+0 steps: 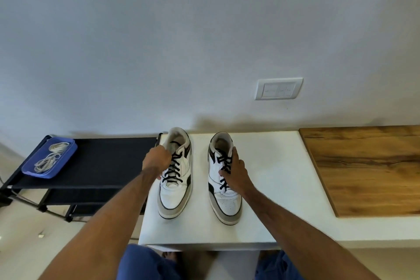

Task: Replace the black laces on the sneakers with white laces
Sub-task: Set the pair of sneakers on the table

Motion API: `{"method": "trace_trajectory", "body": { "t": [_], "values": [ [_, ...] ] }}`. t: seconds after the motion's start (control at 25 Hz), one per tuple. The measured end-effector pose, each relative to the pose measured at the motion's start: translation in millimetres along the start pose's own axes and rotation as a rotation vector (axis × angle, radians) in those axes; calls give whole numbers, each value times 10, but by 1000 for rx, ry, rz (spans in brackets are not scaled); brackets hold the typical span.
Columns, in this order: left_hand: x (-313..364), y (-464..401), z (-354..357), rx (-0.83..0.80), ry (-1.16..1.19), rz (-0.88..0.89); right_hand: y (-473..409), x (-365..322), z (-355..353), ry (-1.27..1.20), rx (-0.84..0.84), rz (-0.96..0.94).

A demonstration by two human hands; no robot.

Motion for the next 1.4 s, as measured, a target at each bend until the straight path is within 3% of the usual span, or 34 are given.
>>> {"method": "trace_trajectory", "body": {
  "t": [0.24,0.32,0.4,0.52,0.6,0.76,0.96,1.08,1.2,1.28,1.36,1.4],
  "values": [
    [367,224,-609,104,109,164,-62,-498,39,-136,-95,-38],
    [579,282,-628,94,125,204,-4,-712,-166,-341,-31,-35],
    [811,360,-498,77,145,243,102,-849,-404,-605,-113,3],
    [1184,508,-184,74,97,346,202,-786,-709,-537,-180,-54],
    [1359,621,27,-35,198,421,178,-580,-861,-541,-96,-69],
    [1340,823,441,-443,533,412,74,-152,-945,-635,17,68],
    [1103,718,957,-501,404,451,-130,186,-738,-516,69,59],
    [1001,653,921,-410,204,614,-135,373,-569,-440,75,68],
    [812,641,831,53,153,754,-152,472,-493,-444,47,28],
    [622,635,869,266,147,497,-128,435,-447,-561,-48,34],
    [465,615,1031,111,172,148,-107,380,-367,-571,-67,16],
    [409,602,1134,11,198,65,-126,364,-306,-514,-25,-6]
  ]
}}
Point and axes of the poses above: each hand's wrist, its own y-axis away from the middle knuckle, its own z-axis out of the palm, x = y × z, the point moved 1 cm from there along -y, towards the middle knuckle, and after that the axes turned 4 degrees about -y, right-handed, at the moved point
